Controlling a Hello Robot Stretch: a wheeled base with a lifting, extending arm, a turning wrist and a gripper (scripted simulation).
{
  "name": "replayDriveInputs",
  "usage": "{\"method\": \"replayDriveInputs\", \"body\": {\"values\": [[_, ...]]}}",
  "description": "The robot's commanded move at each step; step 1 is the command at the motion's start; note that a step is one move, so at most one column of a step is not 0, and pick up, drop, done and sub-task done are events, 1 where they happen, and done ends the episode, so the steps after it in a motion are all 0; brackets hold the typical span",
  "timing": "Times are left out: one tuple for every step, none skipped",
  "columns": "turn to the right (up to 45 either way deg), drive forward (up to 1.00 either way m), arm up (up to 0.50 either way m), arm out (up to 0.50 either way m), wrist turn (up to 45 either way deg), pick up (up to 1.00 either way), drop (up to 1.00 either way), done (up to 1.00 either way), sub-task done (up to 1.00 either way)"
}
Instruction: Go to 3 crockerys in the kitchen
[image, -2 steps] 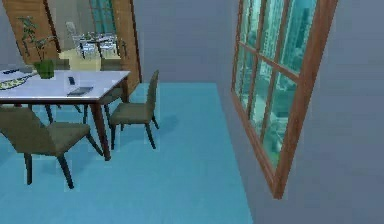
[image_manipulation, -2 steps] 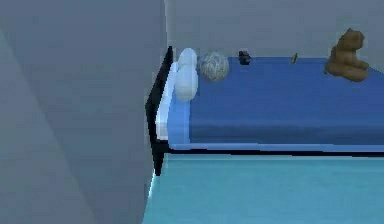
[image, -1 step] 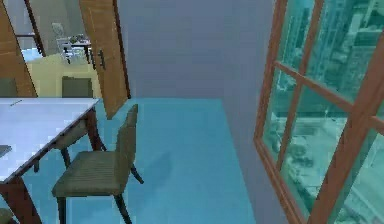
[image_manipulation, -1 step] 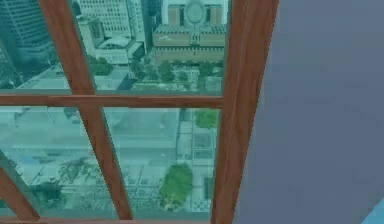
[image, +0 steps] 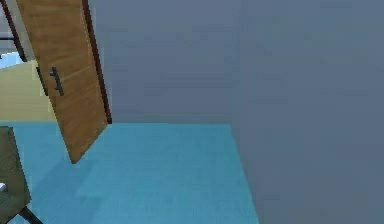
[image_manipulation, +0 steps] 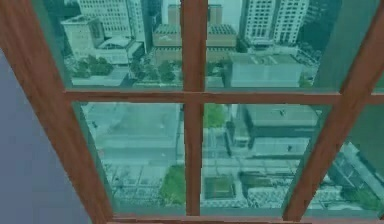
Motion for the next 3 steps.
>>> {"method": "replayDriveInputs", "body": {"values": [[3.0, 0.00, 0.00, 0.00, 0.0, 0.00, 0.00, 0.00, 0.00], [0.0, 0.45, 0.00, 0.00, 0.0, 0.00, 0.00, 0.00, 0.00], [-39.0, 0.00, 0.00, 0.00, 0.0, 0.00, 0.00, 0.00, 0.00]]}}
